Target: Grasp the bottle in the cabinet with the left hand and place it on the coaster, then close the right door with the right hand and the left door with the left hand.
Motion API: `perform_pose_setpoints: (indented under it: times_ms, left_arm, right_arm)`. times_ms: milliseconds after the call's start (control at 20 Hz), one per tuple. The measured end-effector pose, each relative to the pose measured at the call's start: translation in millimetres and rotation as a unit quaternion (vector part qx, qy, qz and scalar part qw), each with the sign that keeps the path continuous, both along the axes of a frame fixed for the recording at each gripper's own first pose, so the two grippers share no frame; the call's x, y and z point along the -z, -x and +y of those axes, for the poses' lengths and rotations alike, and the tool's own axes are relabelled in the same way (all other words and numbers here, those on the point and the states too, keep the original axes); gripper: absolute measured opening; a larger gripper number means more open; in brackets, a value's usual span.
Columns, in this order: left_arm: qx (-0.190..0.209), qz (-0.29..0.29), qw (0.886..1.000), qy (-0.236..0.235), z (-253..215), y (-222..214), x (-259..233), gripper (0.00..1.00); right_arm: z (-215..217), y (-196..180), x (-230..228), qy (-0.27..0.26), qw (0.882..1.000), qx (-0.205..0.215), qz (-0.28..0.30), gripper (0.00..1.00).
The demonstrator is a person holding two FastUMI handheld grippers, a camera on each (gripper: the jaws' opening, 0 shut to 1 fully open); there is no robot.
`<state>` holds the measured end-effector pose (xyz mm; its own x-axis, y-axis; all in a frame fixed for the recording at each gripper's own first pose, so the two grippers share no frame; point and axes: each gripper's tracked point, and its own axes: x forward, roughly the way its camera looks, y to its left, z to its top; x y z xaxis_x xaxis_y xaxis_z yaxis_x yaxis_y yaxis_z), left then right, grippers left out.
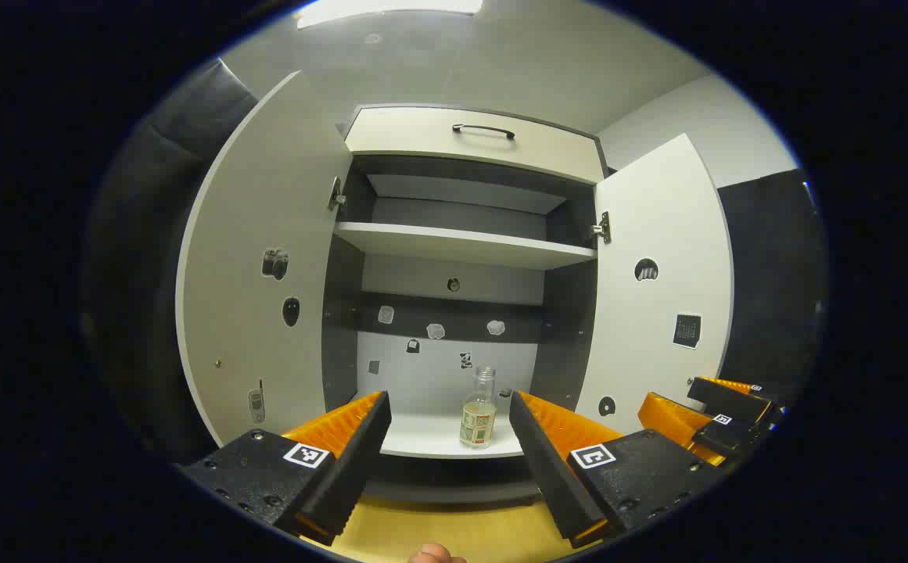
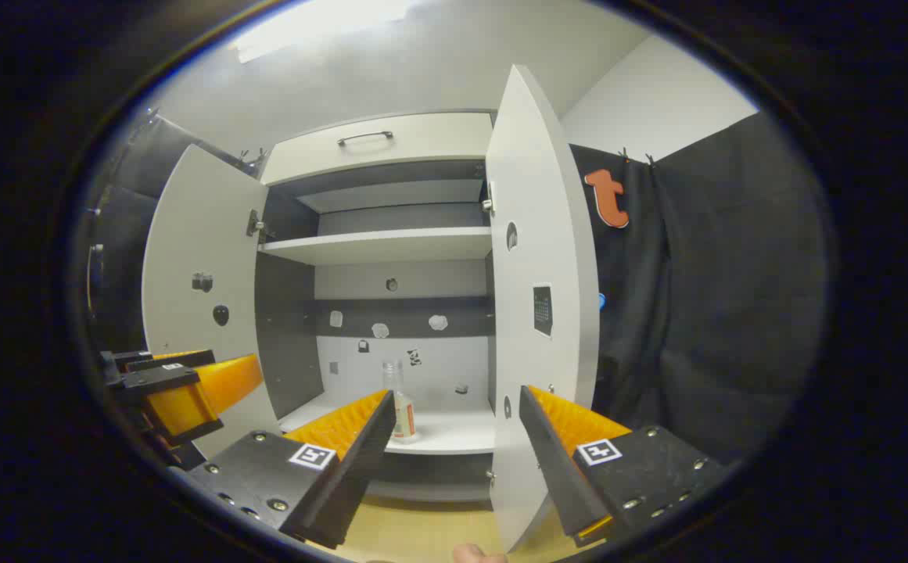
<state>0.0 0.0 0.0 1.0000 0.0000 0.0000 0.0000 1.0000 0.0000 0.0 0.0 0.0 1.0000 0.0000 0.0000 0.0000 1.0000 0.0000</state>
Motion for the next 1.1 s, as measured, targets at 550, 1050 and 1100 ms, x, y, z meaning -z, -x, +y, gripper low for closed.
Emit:
perform_pose_setpoints:
  times_ms: [550, 1050, 1100]
  left_arm:
    - [0.001, -0.001, 1.000, -0.004, -6, -5, 2, 0.96]
    - [0.016, -0.003, 1.000, -0.009, -11, -25, 8, 0.96]
    - [0.021, 0.001, 1.000, -0.008, -13, -31, 12, 0.96]
  right_arm:
    - [-13, -2, -10, 0.003, 1.000, 0.012, -0.017, 0.94]
    - [-23, 5, -14, 0.004, 0.999, 0.025, -0.021, 0.96]
    - [-26, 8, -14, 0.003, 0.999, 0.027, -0.021, 0.94]
